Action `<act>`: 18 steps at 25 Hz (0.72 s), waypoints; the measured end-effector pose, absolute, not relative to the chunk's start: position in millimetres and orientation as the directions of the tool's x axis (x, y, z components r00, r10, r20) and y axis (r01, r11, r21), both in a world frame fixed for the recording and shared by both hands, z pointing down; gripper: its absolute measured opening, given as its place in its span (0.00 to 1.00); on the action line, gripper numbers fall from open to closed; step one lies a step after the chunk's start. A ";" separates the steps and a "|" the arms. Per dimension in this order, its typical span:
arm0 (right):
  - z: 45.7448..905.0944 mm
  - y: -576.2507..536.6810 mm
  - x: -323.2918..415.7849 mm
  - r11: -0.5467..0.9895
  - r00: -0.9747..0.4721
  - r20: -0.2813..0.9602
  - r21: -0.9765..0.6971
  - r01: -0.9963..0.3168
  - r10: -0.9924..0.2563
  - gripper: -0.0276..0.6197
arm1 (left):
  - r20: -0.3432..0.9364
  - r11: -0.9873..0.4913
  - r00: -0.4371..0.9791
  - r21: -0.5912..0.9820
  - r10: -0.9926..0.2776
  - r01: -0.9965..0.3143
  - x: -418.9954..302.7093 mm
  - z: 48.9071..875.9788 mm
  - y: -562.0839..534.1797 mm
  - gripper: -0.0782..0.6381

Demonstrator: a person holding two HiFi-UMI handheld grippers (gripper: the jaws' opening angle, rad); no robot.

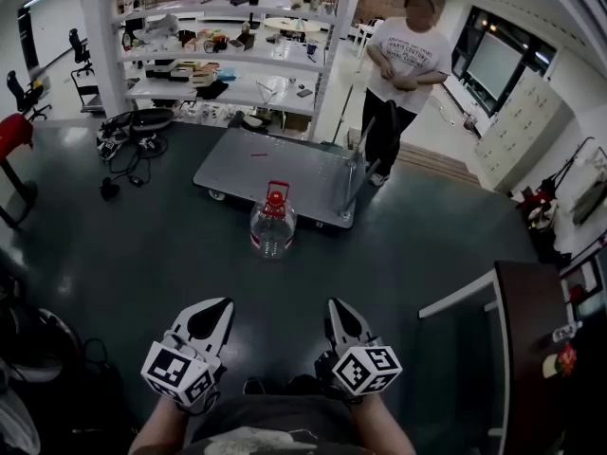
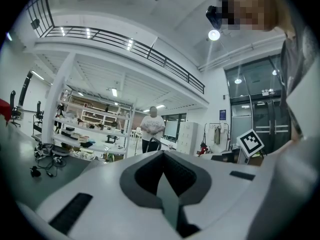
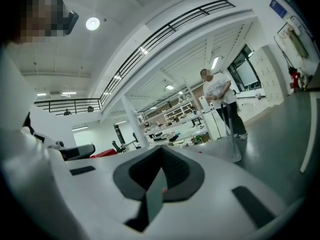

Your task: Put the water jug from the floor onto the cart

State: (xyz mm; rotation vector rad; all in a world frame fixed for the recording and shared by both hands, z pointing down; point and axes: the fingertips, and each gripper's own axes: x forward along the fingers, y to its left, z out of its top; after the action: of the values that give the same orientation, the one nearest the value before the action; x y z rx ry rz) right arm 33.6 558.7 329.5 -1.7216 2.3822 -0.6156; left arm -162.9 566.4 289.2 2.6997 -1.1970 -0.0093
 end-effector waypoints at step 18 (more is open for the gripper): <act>366.1 414.2 60.8 0.241 -0.352 0.176 -0.457 -0.856 -0.919 0.03 | 0.152 -0.570 0.597 0.187 -0.788 -0.800 -159.8 317.1 453.8 0.12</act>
State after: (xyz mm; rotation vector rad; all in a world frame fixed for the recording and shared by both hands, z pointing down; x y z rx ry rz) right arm 60.8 414.2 366.1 -1.7074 2.3702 -0.7381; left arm -159.8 453.8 317.1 2.5901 -1.3107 0.0759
